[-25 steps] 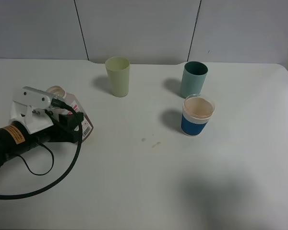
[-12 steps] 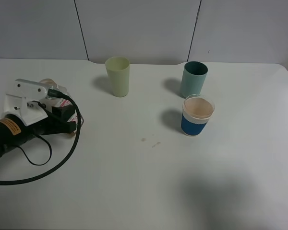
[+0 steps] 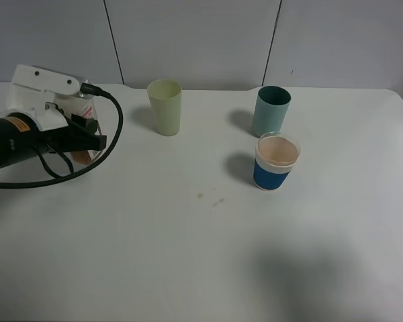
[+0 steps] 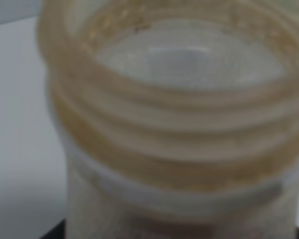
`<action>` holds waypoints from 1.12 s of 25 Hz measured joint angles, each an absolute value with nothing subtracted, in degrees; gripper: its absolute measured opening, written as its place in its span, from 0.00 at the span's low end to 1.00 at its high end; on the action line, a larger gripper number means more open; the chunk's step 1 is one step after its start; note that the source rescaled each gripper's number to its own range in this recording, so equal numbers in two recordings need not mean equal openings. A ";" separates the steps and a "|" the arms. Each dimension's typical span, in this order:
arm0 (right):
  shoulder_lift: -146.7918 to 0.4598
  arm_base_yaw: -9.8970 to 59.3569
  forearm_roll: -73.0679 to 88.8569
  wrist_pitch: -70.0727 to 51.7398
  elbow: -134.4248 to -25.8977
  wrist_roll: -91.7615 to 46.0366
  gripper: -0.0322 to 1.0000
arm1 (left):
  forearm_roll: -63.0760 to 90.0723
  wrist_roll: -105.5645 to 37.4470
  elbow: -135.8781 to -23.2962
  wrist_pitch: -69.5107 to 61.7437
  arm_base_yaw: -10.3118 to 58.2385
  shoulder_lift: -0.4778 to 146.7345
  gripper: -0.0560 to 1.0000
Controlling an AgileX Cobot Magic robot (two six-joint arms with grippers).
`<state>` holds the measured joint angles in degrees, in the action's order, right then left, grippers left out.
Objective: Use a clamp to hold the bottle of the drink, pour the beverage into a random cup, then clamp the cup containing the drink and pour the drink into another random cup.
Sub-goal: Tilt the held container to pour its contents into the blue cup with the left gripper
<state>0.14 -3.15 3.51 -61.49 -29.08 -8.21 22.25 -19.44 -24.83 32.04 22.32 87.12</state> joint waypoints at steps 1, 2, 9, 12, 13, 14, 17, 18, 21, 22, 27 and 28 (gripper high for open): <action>0.14 -3.15 3.51 -61.49 -29.08 -8.21 0.93 | 22.25 -19.44 -24.83 32.04 22.32 87.12 0.08; 0.14 -3.15 3.51 -61.49 -29.08 -8.21 0.93 | 25.30 -23.18 -25.60 31.33 22.82 86.63 0.08; 0.14 -3.15 3.51 -61.49 -29.08 -8.21 0.93 | 51.63 -52.57 -29.91 31.14 29.22 86.03 0.08; 0.14 -3.15 3.51 -61.49 -29.08 -8.21 0.93 | 64.00 -66.48 -32.07 33.09 33.73 86.08 0.08; 0.14 -3.15 3.51 -61.49 -29.08 -8.21 0.93 | 67.13 -70.53 -32.74 34.16 35.11 86.08 0.08; 0.14 -3.15 3.51 -61.49 -29.08 -8.21 0.93 | 70.41 -75.00 -33.55 35.52 36.50 86.08 0.08; 0.14 -3.15 3.51 -61.49 -29.08 -8.21 0.93 | 76.84 -84.37 -35.40 38.84 40.83 86.08 0.08; 0.14 -3.15 3.51 -61.49 -29.08 -8.21 0.93 | 78.76 -86.67 -35.89 40.02 42.34 86.08 0.08; 0.14 -3.15 3.51 -61.49 -29.08 -8.21 0.93 | 82.52 -92.22 -37.21 42.20 45.55 86.14 0.08; 0.14 -3.15 3.51 -61.49 -29.08 -8.21 0.93 | 85.00 -95.43 -38.43 43.51 47.34 86.49 0.08; 0.14 -3.15 3.51 -61.49 -29.08 -8.21 0.93 | 90.35 -102.48 -42.66 46.12 50.42 89.05 0.08; 0.14 -3.15 3.51 -61.49 -29.08 -8.21 0.93 | 91.96 -104.33 -43.92 46.66 51.32 90.20 0.08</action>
